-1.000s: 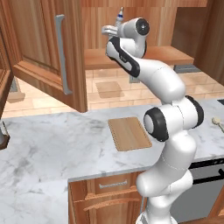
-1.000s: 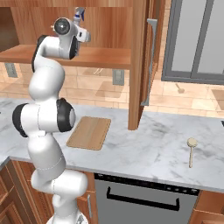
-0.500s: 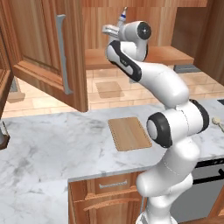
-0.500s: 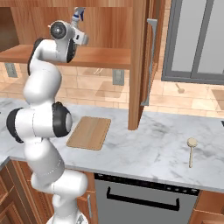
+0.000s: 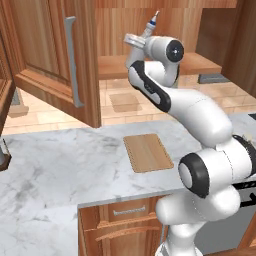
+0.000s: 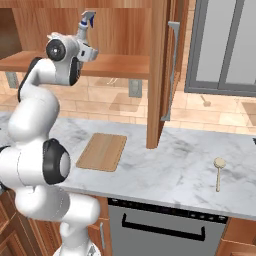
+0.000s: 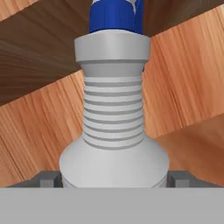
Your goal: Grab the spray bottle from the cabinet, then place it next to the cutting board for sanitizing. Then grab the dish brush from the countertop next to the sink and place it next to the cutting board.
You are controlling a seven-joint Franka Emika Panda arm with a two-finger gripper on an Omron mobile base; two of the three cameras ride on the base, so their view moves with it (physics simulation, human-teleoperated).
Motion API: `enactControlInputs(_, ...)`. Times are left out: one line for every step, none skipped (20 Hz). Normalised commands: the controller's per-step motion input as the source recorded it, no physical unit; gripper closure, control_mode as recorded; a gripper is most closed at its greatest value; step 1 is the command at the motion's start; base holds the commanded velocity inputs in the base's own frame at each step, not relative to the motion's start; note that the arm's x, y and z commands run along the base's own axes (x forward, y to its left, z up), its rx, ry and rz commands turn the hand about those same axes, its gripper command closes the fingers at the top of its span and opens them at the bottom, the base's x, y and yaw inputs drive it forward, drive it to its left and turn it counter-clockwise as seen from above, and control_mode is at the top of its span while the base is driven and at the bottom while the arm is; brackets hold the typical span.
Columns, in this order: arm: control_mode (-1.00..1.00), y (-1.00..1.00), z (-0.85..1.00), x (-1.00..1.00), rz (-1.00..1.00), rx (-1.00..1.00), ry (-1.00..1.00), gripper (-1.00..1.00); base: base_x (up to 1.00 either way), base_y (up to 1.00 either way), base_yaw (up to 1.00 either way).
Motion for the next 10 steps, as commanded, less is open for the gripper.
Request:
enactControlInputs(-1.00, -0.16, -0.19, -0.88, -0.08, 0.17, -0.14, 1.00, 0.00, 0.00, 0.00)
enactControlInputs(-1.00, -0.16, -0.16, -0.86, -0.08, 0.19, -0.14, 1.00, 0.00, 0.00, 0.00)
enactControlInputs(-1.00, -0.16, -0.11, -0.86, -0.08, 0.22, -0.15, 1.00, 0.00, 0.00, 0.00)
enactControlInputs(-1.00, -0.16, -0.04, -0.89, -0.08, 0.23, -0.14, 1.00, 0.00, 0.00, 0.00)
enactControlInputs(-1.00, -0.17, 0.00, -0.90, -0.08, 0.25, -0.13, 1.00, 0.00, 0.00, 0.00)
enactControlInputs(-1.00, -0.18, 0.00, -0.96, -0.08, 0.26, -0.13, 1.00, 0.00, 0.00, 0.00)
enactControlInputs(-1.00, -0.20, 0.00, -1.00, -0.07, 0.25, -0.13, 1.00, 0.00, 0.00, 0.00)
enactControlInputs(-1.00, -0.16, 0.00, -1.00, -0.07, 0.19, -0.11, 1.00, 0.00, 0.00, 0.00)
enactControlInputs(-1.00, -0.09, 0.00, -0.99, -0.02, 0.06, -0.11, 1.00, 0.00, 0.00, 0.00)
enactControlInputs(-1.00, -0.10, 0.07, -1.00, 0.00, 0.00, -0.07, 1.00, 0.00, 0.00, 0.00)
